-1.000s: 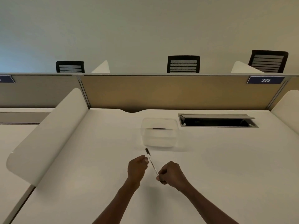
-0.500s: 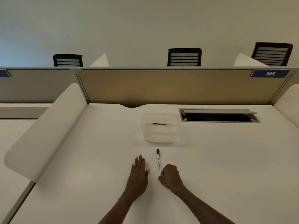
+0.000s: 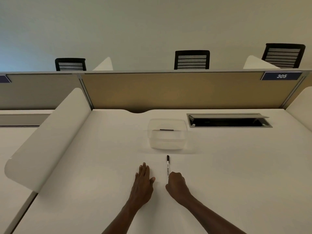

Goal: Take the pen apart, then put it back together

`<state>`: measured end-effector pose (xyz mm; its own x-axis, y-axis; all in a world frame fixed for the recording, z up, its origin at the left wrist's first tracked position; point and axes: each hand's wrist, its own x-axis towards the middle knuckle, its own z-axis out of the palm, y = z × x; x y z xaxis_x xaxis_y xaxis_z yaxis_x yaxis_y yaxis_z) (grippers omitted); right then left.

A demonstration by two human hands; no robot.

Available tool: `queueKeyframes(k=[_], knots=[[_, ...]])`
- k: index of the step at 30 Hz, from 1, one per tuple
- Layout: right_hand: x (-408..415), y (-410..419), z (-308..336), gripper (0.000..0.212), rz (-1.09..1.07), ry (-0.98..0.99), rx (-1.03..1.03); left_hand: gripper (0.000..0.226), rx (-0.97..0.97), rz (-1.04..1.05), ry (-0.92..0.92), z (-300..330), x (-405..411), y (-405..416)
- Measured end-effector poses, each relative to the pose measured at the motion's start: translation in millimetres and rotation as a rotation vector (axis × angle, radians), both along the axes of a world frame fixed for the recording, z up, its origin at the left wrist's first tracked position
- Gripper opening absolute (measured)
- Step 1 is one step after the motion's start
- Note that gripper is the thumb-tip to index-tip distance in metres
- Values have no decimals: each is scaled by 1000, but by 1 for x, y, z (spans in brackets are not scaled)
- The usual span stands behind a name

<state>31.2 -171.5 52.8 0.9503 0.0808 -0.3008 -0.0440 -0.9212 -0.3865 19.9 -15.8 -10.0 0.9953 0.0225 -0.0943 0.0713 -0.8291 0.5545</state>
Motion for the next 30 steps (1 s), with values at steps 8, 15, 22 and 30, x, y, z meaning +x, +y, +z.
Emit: queueKeyframes(k=[8,15,22,30], knots=[[-3,2,-2,21,21,-23,-41,60,-10,4,-18,5,1,2],[-5,1,-2,20,63,-38,-32,59,-6,3,-12,6,1,2],[-6,-4,-8,22,68,-84,43,57,-4,-8,-52,7,4,1],[0,-7,-20,48,14,-534,-84,60,71,-55,-241,15,11,-3]])
